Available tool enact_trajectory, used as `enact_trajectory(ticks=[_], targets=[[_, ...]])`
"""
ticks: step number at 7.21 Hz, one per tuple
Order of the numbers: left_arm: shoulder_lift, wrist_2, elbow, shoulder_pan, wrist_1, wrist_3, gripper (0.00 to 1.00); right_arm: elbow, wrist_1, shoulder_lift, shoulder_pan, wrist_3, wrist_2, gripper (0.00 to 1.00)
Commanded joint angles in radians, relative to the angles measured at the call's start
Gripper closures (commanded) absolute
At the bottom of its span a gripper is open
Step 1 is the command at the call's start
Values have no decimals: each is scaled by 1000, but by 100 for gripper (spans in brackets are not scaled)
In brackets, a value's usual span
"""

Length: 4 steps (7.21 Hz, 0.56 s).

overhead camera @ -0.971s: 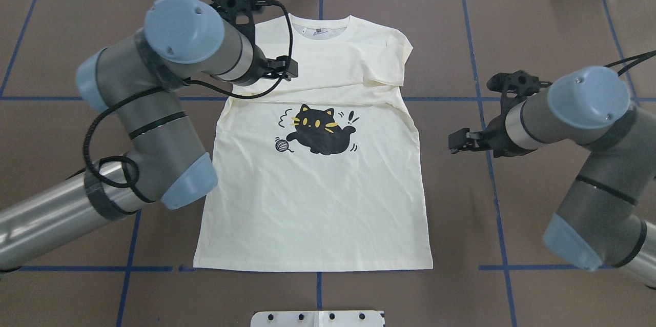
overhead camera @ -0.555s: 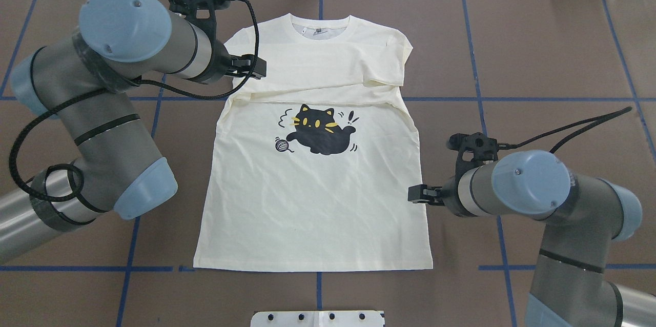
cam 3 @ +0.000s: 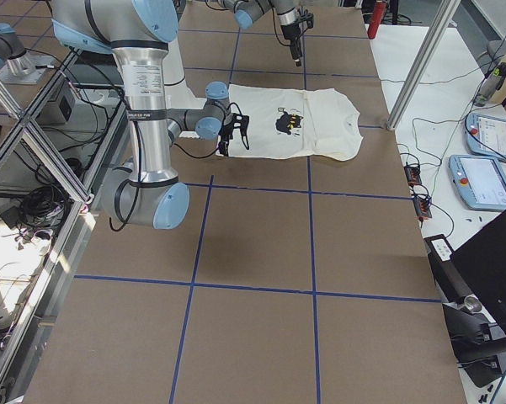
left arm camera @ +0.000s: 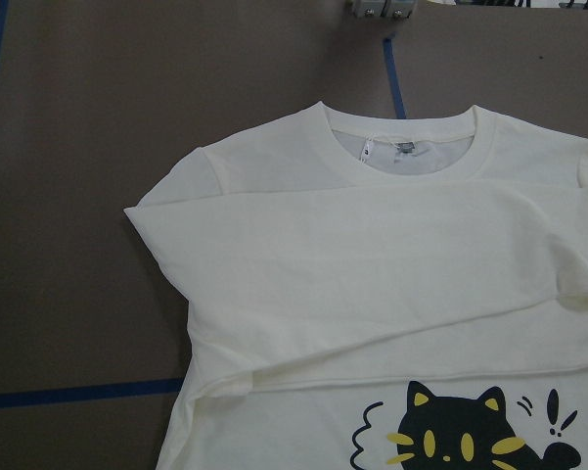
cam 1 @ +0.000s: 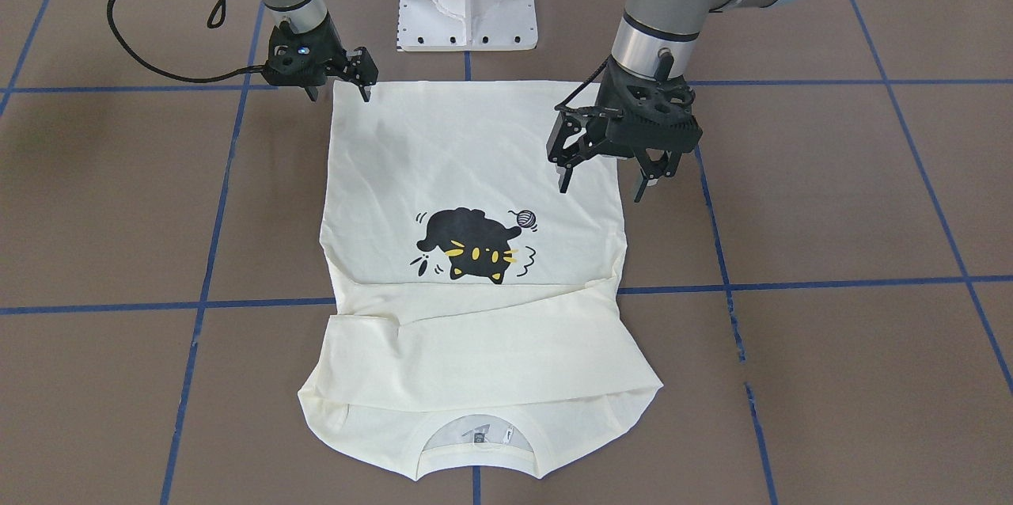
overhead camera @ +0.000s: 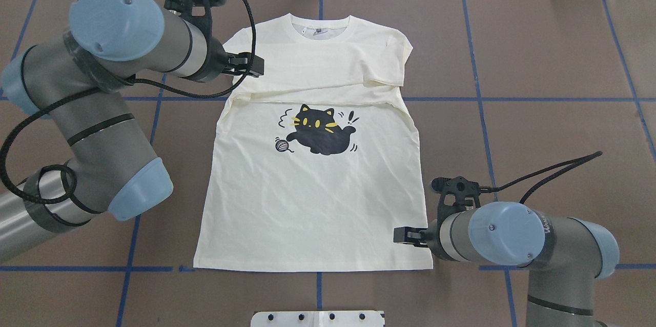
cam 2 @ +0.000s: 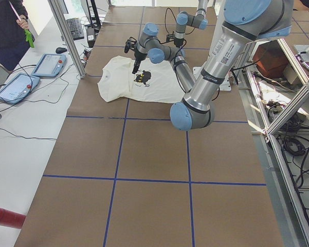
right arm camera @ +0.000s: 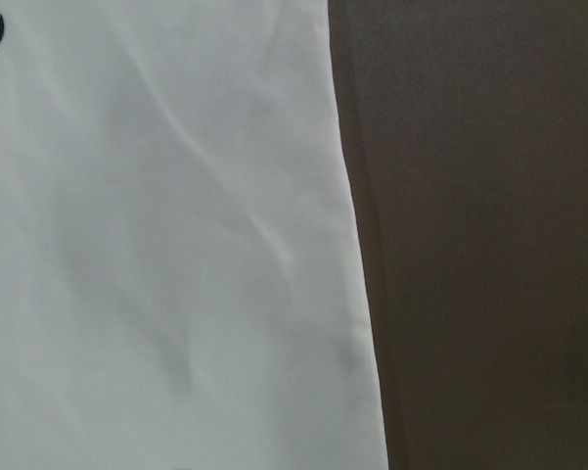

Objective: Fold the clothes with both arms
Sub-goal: 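Release the sleeve with the left gripper while the right gripper reaches the hem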

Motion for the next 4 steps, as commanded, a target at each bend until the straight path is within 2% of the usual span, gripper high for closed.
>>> enact_trajectory(ticks=[1, 3, 4], targets=[[0, -1, -4, 0, 0, -1, 0, -4, -5, -2, -27, 11, 2, 2], [0, -1, -7, -2, 0, 0, 0, -4, -5, -3, -34, 37, 11, 8], [0, 1, -7, -2, 0, 0, 0, -2, -5, -12, -34, 39, 17, 16]])
